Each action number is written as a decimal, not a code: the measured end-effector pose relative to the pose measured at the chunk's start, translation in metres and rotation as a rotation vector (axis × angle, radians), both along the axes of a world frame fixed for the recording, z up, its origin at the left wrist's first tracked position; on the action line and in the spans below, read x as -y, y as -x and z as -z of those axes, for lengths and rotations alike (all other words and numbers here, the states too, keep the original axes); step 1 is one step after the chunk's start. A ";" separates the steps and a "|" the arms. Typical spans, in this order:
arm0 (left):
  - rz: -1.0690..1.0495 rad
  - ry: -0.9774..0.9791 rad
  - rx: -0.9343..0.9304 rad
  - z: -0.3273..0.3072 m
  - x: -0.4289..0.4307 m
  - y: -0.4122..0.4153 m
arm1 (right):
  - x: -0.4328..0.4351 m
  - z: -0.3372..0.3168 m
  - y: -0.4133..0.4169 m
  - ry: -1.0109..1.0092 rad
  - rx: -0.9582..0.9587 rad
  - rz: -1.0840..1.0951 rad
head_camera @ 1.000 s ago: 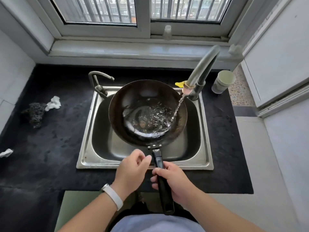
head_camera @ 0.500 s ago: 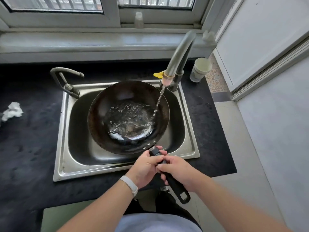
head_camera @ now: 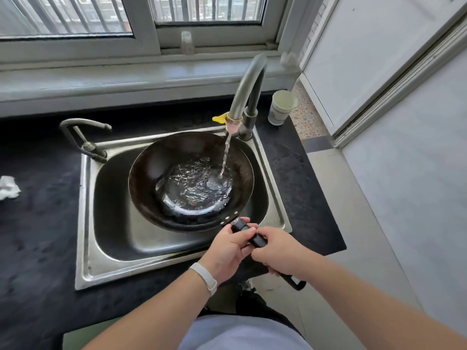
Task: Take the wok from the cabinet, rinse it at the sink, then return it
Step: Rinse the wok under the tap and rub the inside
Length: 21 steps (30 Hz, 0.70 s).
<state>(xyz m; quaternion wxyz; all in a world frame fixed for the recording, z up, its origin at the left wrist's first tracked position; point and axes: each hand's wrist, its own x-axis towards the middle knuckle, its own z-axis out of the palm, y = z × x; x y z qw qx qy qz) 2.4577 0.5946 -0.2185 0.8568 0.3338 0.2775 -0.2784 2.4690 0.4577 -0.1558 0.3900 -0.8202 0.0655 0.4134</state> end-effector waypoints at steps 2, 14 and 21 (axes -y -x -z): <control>0.017 0.005 -0.017 -0.004 0.001 0.001 | 0.006 -0.001 0.000 -0.002 -0.005 -0.016; -0.048 0.011 -0.039 -0.023 0.002 0.009 | 0.020 -0.013 -0.012 -0.003 -0.046 -0.157; -0.143 -0.014 -0.007 -0.034 -0.002 -0.003 | 0.012 -0.019 -0.028 -0.015 0.056 -0.243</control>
